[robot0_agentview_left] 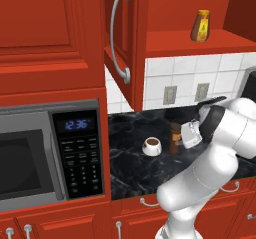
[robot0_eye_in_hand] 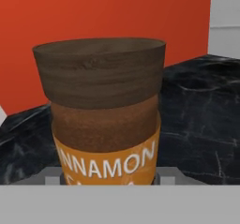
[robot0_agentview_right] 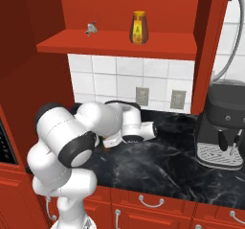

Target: Pick the cinnamon and honey bottle from the cabinet and place them next to the mug.

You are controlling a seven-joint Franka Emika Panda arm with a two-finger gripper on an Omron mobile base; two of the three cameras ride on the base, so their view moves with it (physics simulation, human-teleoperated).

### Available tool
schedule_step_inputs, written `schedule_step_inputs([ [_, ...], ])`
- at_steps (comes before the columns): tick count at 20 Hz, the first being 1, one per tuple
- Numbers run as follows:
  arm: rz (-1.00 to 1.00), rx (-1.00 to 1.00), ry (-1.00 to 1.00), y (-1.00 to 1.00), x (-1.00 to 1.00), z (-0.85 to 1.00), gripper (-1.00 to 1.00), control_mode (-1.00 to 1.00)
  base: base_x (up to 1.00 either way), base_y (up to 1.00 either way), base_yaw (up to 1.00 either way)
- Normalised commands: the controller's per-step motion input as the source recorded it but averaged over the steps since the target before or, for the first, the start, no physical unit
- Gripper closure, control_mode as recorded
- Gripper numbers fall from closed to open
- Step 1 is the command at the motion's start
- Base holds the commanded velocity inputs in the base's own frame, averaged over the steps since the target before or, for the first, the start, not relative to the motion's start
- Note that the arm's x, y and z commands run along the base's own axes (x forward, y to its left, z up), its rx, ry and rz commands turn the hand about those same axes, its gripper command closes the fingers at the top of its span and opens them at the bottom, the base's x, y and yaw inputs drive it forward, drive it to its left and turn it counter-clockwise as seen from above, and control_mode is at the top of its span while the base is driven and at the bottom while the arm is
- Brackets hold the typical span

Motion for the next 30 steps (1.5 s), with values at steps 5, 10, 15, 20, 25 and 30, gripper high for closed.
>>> schedule_step_inputs([
  [5, 0.00, 0.00, 0.00, 0.00, 0.00, 0.00, -1.00, -1.00, 0.00, 0.00, 0.00],
  [10, 0.00, 0.00, 0.00, 0.00, -0.01, 0.00, -1.00, -1.00, 0.00, 0.00, 0.00],
  [15, 0.00, 0.00, 0.00, 0.00, -0.12, 0.00, -1.00, -1.00, 0.00, 0.00, 0.00],
  [20, 0.00, 0.00, -0.01, 0.00, -0.24, 0.00, -1.00, -1.00, 0.00, 0.00, 0.00],
  [25, 0.00, 0.00, -0.09, 0.00, -0.05, 0.00, -1.00, -1.00, 0.00, 0.00, 0.00],
  [30, 0.00, 0.00, -0.08, -0.01, 0.00, 0.07, -1.00, -1.00, 0.00, 0.00, 0.00],
])
